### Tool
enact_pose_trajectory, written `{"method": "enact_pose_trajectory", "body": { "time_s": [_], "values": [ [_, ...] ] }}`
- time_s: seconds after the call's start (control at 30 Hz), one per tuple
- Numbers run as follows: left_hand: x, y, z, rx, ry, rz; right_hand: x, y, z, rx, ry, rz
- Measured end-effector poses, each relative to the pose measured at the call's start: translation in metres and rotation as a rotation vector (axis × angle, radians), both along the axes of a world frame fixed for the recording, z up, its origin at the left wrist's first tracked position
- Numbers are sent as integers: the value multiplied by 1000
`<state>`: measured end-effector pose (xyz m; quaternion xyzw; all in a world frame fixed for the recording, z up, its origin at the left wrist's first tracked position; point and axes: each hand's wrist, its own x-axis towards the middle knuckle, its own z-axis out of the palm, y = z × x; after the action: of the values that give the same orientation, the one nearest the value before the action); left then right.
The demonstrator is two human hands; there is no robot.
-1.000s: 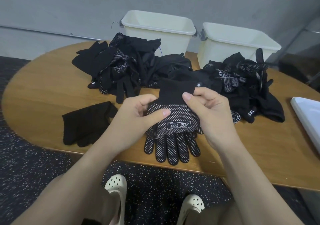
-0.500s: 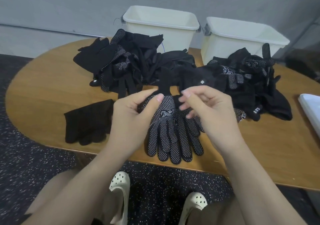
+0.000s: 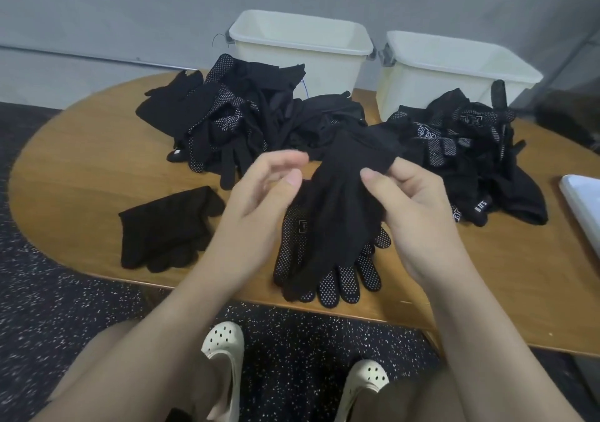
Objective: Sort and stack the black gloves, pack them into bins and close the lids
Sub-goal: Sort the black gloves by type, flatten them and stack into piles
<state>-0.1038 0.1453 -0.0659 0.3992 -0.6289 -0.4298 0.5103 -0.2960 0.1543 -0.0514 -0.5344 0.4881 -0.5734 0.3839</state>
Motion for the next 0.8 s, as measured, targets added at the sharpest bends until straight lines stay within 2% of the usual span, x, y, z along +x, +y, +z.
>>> {"method": "enact_pose_trajectory", "body": {
  "time_s": [0.1, 0.2, 0.3, 0.43, 0.53, 0.63, 0.8],
  "values": [
    [10, -6, 7, 194, 23, -166, -7, 12, 5, -24, 15, 72],
    [13, -3, 13, 198, -56, -397, -9, 24, 11, -35, -29, 138],
    [7, 0, 9, 194, -35, -446, -10, 30, 11, -24, -49, 169],
    [2, 0, 0, 199, -54, -381, -13, 23, 1, 10, 3, 139],
    [-1, -2, -5, 206, -31, -276, -20, 15, -4, 120, 54, 178],
    [-2, -11, -12, 197, -89, -197, -29, 8, -8, 210, 162, 246],
    [-2, -21, -15, 189, -137, -109, -27, -7, -18, 204, 213, 187]
  ]
}}
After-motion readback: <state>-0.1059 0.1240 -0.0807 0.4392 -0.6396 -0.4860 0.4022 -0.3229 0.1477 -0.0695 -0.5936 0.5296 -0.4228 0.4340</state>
